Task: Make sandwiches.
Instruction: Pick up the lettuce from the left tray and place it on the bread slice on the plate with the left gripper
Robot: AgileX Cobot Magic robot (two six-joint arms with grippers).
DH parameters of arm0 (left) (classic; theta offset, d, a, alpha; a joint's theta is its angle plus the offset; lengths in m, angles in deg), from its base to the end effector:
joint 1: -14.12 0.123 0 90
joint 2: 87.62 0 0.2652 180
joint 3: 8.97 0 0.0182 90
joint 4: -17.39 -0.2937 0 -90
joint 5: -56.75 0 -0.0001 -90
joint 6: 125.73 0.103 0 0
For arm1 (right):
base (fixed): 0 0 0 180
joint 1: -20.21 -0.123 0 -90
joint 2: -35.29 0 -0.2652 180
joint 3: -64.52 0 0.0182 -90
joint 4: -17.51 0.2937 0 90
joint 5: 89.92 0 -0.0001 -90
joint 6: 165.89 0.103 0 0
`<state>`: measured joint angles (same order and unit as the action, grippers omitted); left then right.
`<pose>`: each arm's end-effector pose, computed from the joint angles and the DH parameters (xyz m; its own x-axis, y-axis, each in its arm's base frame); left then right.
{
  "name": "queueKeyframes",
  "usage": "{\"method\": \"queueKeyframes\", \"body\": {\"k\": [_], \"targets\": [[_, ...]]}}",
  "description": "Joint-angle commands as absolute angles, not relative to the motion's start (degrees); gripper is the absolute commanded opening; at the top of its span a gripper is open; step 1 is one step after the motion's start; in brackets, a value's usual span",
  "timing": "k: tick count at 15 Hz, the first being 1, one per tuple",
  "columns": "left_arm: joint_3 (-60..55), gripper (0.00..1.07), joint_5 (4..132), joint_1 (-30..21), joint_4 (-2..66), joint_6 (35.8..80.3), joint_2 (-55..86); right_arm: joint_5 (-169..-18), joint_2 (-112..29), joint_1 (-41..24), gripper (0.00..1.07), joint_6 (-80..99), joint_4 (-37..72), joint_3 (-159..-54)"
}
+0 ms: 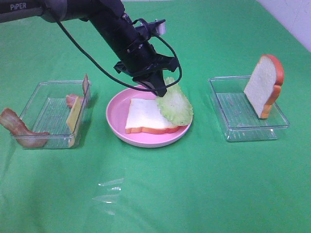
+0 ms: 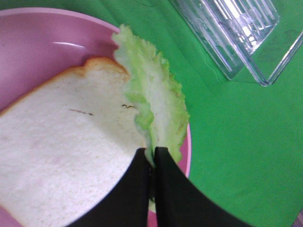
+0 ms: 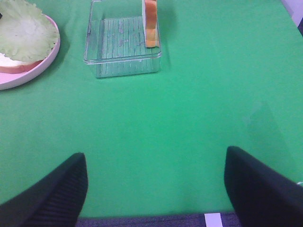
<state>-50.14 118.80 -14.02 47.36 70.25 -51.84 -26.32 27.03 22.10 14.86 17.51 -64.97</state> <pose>0.4499 -0.2922 0.1418 -0.8283 0.4582 -0.3225 0.5587 0.7187 -0.4139 0.0662 -0.0022 0.2737 -0.5346 0.0307 -0.8445 0.0400 0.9991 0.0111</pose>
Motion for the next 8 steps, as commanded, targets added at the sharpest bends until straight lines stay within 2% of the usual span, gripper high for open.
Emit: {"method": "queueKeyframes", "body": {"k": [1,4,8], "targets": [[-50.54,0.00,121.04,-14.30,43.52,69.33,-52.01,-26.49,28.52,22.39,0.77,14.11,17.51,-64.80],[-50.54,0.00,121.21,-14.30,39.39,67.33,-52.07,-26.49,28.52,22.39,0.77,14.11,17.51,-64.80],[-50.54,0.00,121.44,-14.30,37.39,66.18,-52.13,-26.49,28.52,22.39,0.77,14.11,17.51,-64.80]]}}
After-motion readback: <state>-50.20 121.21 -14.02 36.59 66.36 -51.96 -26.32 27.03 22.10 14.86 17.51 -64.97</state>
